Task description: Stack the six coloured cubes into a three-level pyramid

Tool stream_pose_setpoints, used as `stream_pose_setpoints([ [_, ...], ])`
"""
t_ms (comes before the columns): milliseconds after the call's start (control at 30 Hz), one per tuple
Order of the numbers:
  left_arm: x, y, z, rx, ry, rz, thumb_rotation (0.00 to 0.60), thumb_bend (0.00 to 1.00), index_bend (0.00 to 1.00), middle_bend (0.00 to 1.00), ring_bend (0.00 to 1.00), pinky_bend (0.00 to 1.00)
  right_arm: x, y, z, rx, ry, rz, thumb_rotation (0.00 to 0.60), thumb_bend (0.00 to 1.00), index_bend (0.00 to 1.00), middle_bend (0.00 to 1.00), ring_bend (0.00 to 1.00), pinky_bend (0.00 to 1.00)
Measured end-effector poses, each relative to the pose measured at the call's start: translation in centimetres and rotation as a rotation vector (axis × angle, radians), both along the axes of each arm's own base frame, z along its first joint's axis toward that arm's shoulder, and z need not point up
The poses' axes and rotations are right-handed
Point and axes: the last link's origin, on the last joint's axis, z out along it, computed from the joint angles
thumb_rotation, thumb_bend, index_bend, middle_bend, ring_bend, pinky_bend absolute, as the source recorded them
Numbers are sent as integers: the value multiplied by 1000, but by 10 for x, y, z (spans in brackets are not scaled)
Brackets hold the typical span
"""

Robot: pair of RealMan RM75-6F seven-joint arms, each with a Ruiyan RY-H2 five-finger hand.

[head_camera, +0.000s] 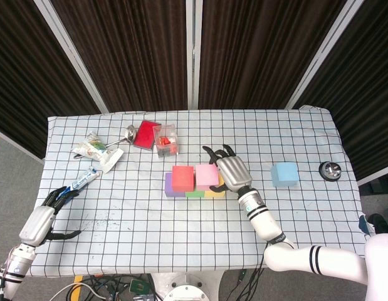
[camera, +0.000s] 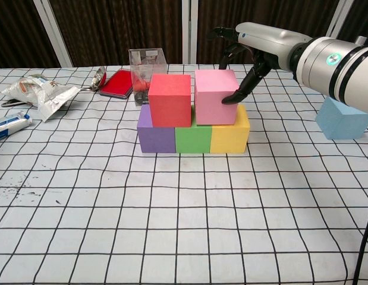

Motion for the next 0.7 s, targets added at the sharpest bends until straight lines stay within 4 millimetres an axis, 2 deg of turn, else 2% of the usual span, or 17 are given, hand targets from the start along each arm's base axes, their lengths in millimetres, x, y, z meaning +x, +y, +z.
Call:
stream_pose_setpoints([
  [700, -1, 0, 1, -1, -4, 1, 600, 0, 120, 179, 12, 62, 3, 0, -3, 0, 3, 2, 600, 109, 0, 553, 165, 0],
])
